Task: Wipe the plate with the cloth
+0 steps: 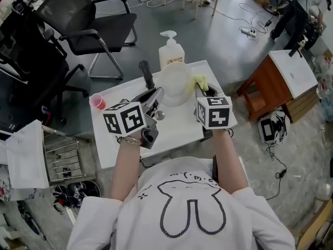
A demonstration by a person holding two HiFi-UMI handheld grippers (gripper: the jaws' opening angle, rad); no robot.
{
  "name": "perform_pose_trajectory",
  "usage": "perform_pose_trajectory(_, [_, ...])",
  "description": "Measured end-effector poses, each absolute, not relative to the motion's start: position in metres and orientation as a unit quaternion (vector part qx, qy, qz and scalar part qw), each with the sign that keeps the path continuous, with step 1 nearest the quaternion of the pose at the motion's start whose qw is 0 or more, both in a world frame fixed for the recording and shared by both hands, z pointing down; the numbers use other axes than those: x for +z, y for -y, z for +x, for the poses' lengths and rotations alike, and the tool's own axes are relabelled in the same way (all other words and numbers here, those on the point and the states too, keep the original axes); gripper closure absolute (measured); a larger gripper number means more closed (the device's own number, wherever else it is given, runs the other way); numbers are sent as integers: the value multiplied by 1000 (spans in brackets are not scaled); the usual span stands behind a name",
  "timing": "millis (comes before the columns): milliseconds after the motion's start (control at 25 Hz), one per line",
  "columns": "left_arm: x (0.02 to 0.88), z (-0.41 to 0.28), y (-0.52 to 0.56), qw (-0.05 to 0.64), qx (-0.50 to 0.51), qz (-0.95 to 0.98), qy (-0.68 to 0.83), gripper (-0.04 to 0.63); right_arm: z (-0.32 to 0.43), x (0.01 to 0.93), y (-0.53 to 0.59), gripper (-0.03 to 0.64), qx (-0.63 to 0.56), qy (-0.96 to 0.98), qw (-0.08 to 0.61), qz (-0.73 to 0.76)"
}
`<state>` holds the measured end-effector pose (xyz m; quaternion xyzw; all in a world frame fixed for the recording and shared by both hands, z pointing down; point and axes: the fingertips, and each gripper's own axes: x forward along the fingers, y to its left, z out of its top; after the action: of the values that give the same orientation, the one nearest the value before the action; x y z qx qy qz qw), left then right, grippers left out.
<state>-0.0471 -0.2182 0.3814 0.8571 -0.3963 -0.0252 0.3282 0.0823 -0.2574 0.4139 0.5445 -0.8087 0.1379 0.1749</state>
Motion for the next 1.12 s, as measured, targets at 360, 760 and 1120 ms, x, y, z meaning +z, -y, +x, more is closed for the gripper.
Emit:
perform_pose_trajectory(360, [380, -54, 221, 306, -22, 855, 418, 577, 63, 388, 237, 569, 157, 832, 121, 519])
perform_pose_trajectory(760, [377, -59, 224, 294, -26, 850, 436, 577, -26, 381, 198, 569, 212, 905, 81, 360])
perform_pose_trajectory(1120, [374, -71, 222, 290, -28, 850, 439, 577, -38, 410, 188, 569, 194, 910, 174, 323])
